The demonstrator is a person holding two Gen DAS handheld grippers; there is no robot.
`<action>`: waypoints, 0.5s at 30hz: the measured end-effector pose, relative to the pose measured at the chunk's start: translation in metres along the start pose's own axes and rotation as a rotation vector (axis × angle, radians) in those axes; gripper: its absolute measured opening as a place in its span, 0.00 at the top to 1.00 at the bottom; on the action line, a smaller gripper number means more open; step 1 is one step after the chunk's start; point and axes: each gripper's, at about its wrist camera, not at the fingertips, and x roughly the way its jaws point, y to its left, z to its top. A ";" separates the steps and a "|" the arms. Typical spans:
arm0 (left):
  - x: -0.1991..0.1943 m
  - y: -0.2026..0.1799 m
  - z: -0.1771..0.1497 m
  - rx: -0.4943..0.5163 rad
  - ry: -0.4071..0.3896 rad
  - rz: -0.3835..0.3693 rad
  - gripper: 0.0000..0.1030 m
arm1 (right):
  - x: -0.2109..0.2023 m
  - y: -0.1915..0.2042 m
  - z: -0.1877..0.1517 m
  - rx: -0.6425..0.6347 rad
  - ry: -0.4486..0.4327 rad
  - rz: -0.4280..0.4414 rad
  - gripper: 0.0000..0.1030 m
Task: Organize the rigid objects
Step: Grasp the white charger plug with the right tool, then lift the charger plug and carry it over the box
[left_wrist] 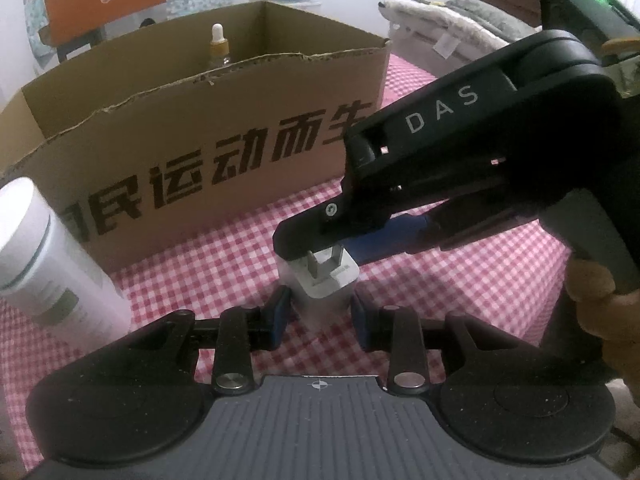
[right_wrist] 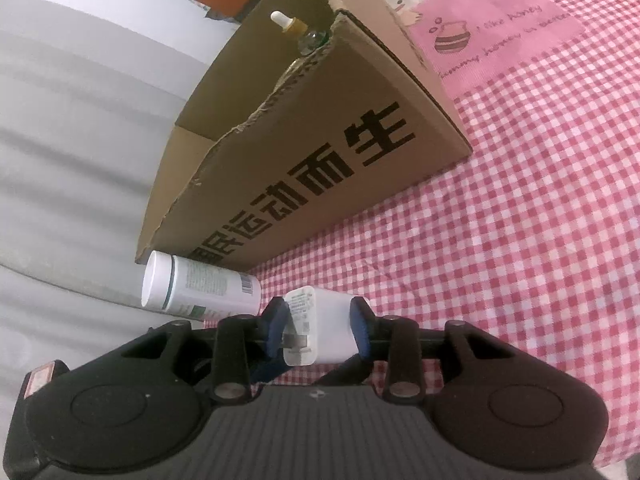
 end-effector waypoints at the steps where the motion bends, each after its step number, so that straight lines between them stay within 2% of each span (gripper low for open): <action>1: 0.001 0.000 0.002 0.001 0.000 0.003 0.68 | 0.000 0.000 0.001 0.002 -0.002 -0.001 0.61; 8: 0.003 0.003 0.006 0.021 0.003 0.002 0.69 | 0.004 0.006 0.002 0.000 -0.017 -0.024 0.61; 15: 0.012 0.004 0.016 0.029 0.010 0.012 0.69 | 0.004 -0.006 0.005 0.042 -0.025 -0.002 0.58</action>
